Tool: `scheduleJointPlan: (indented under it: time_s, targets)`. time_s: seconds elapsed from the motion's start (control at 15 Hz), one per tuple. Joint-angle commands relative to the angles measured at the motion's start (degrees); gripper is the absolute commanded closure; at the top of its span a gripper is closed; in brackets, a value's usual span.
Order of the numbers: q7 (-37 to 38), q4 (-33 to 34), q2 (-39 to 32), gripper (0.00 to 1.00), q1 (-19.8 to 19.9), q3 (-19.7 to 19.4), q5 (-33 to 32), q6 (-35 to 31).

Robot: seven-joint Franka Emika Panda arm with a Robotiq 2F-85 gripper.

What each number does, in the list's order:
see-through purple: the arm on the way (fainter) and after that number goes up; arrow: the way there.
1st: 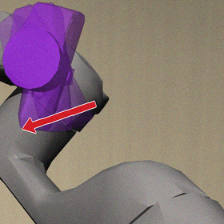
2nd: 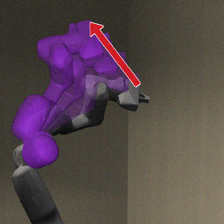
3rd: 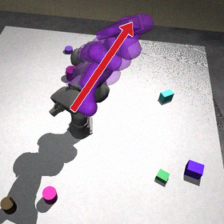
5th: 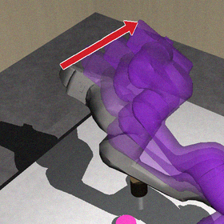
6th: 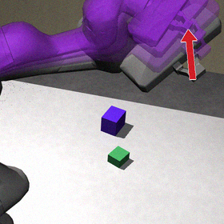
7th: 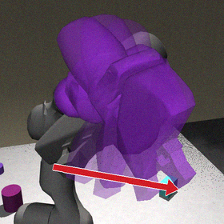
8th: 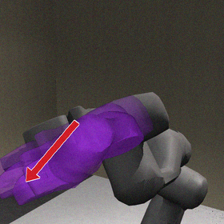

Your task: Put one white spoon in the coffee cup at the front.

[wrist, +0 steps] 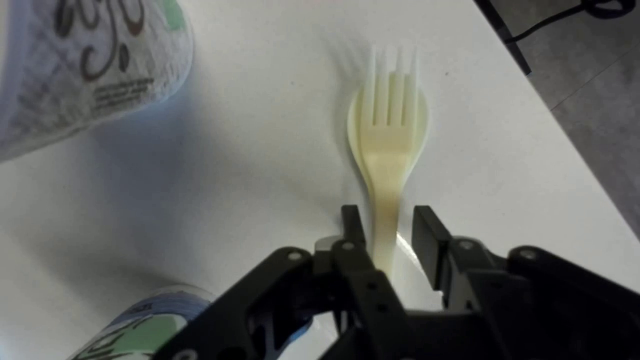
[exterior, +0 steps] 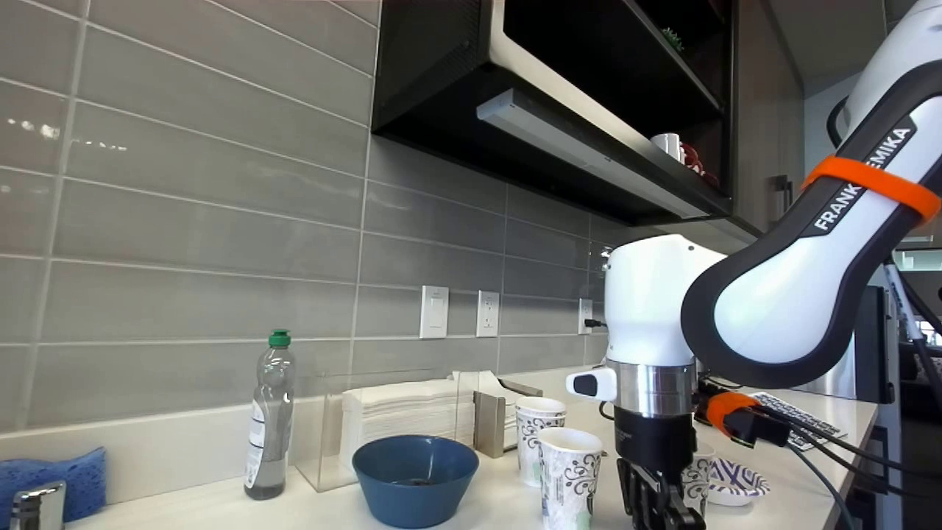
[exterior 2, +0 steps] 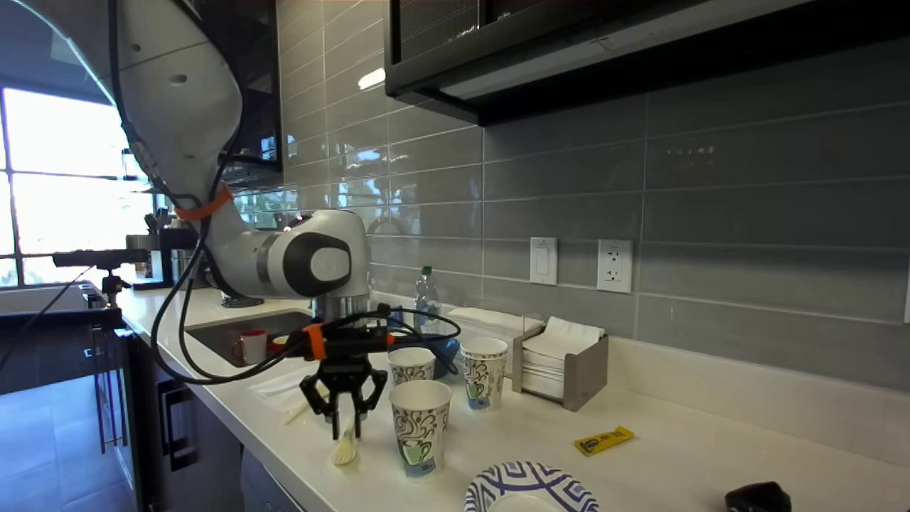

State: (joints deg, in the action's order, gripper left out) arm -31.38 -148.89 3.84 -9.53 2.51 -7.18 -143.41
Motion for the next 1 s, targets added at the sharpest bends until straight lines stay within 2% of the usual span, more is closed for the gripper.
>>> scheduleJointPlan:
  time_s: [0.0,0.2,0.6,0.93]
  targets:
    - [-0.8,1.2,-1.5,0.84,1.1,0.8,-1.0,-0.6]
    - [-1.1,1.3,-1.9,1.00,1.1,0.8,-0.8,-0.8]
    - [-1.5,1.6,-2.0,0.97,1.2,0.9,-0.6,-0.6]
    - [-0.8,0.8,2.2,0.97,1.0,1.2,-1.3,3.0]
